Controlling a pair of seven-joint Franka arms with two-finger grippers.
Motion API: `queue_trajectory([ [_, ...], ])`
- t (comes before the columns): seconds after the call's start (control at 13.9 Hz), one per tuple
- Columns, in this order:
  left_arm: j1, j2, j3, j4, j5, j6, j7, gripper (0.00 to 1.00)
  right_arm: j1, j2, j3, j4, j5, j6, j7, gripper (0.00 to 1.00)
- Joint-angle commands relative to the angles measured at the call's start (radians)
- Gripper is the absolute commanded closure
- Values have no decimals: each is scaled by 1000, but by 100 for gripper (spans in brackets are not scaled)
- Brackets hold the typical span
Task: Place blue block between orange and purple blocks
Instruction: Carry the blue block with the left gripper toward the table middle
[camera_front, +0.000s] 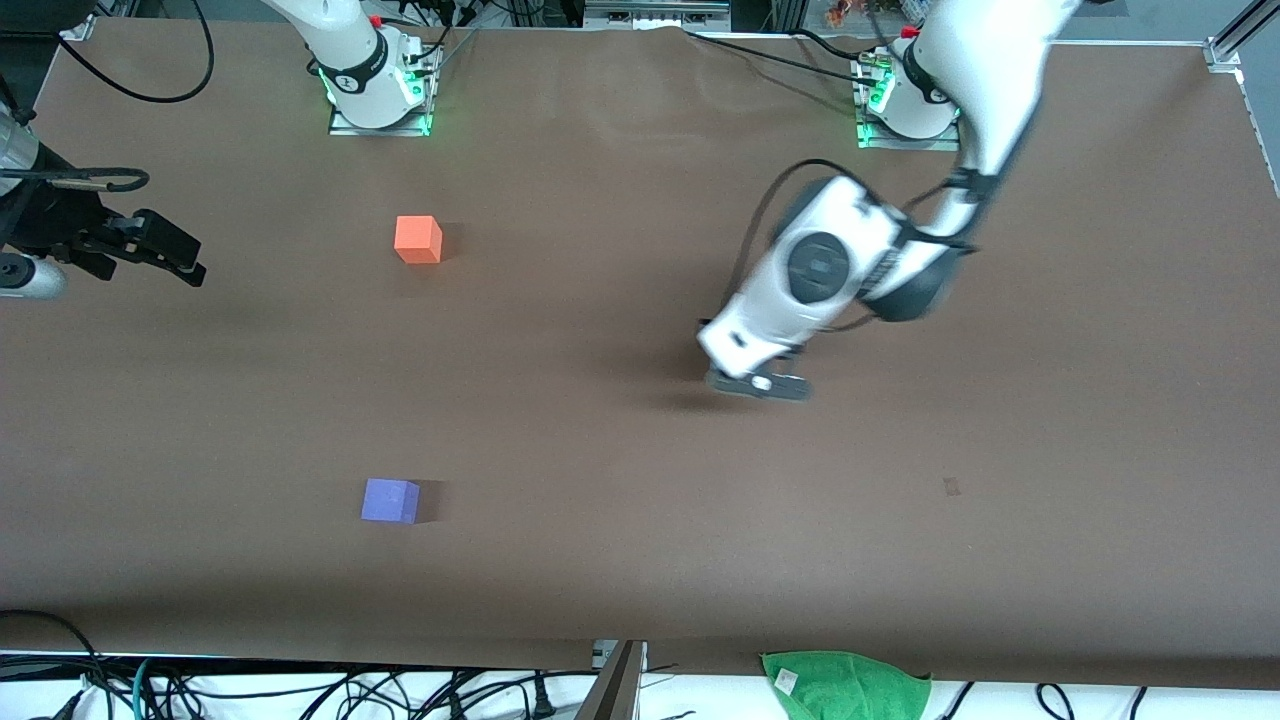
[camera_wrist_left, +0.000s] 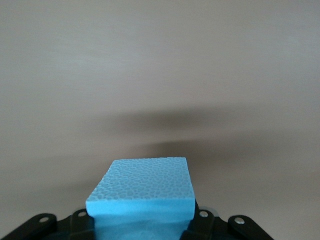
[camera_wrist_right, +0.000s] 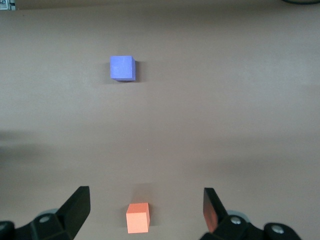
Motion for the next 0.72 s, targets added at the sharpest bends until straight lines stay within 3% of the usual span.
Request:
queue_trajectory([
  [0.0,-82,141,19,73,26,158,-114,86,-14,11,-2,5,15,-9,-15,0],
  [0.14,-180,190,76,73,47,248,-221,80,-22,27,-4,1,16,5,-21,0],
  [0.22,-222,192,116,75,49,249,-241,54,-23,54,-4,5,16,5,-30,0],
  [0.29,-238,186,138,75,49,249,-245,1,-25,68,-4,5,16,8,-30,0],
  [0.5,-206,116,135,72,40,217,-249,0,-25,82,-4,5,16,0,-33,0],
  [0.65,-179,36,127,76,38,110,-246,0,-23,76,0,11,13,3,-44,0],
])
